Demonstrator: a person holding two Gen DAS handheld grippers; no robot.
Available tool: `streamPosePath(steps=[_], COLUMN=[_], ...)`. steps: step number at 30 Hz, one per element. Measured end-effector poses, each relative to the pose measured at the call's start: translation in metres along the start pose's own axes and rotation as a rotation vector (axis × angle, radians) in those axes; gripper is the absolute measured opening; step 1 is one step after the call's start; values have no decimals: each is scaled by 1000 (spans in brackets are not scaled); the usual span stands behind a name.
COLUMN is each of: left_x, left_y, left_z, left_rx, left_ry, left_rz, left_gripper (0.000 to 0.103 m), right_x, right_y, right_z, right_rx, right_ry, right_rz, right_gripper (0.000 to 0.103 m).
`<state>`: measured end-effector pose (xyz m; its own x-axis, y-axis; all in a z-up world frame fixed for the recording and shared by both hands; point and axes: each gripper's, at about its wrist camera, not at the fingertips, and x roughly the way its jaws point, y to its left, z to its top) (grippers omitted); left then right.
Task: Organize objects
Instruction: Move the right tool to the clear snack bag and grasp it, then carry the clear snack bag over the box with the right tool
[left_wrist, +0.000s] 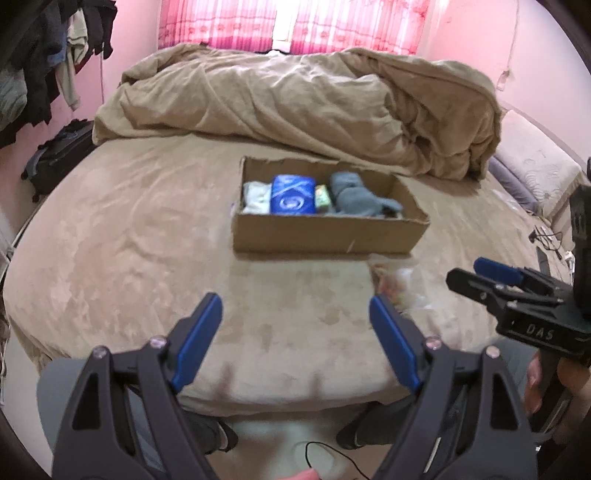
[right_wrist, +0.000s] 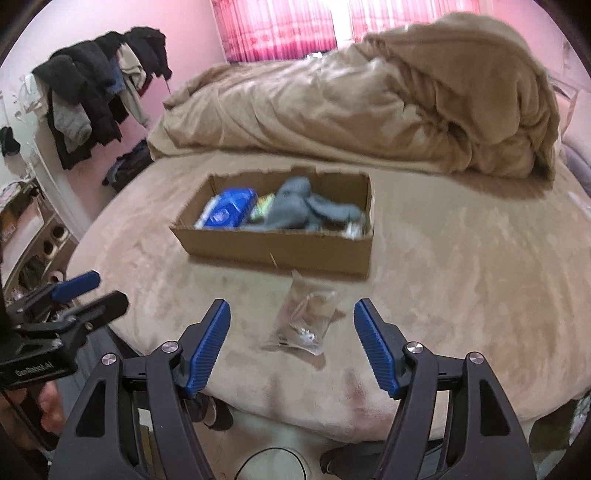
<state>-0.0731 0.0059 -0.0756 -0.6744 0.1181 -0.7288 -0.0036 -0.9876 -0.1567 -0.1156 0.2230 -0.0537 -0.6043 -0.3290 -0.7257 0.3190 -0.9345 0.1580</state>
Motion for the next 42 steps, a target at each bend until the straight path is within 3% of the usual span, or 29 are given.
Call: streamPosePath(steps=[17, 24, 32, 42], left_x=[76, 96, 90, 50], left_y=[36, 39, 30, 10], left_z=[-13, -21, -20, 4], left_rx=[-41, -49, -29, -5], left_ry=[112, 153, 160, 129], left_rz=[20, 20, 16, -8], left_gripper=[83, 83, 83, 83], right_x=[90, 111, 99, 41], right_y=[-12, -12, -12, -7], right_z=[-14, -16, -12, 3], right_rx=[37, 20, 10, -15], right_ry=[137, 169, 144, 28], right_rz=[-11, -4, 8, 12], right_gripper=[72, 58, 53, 53])
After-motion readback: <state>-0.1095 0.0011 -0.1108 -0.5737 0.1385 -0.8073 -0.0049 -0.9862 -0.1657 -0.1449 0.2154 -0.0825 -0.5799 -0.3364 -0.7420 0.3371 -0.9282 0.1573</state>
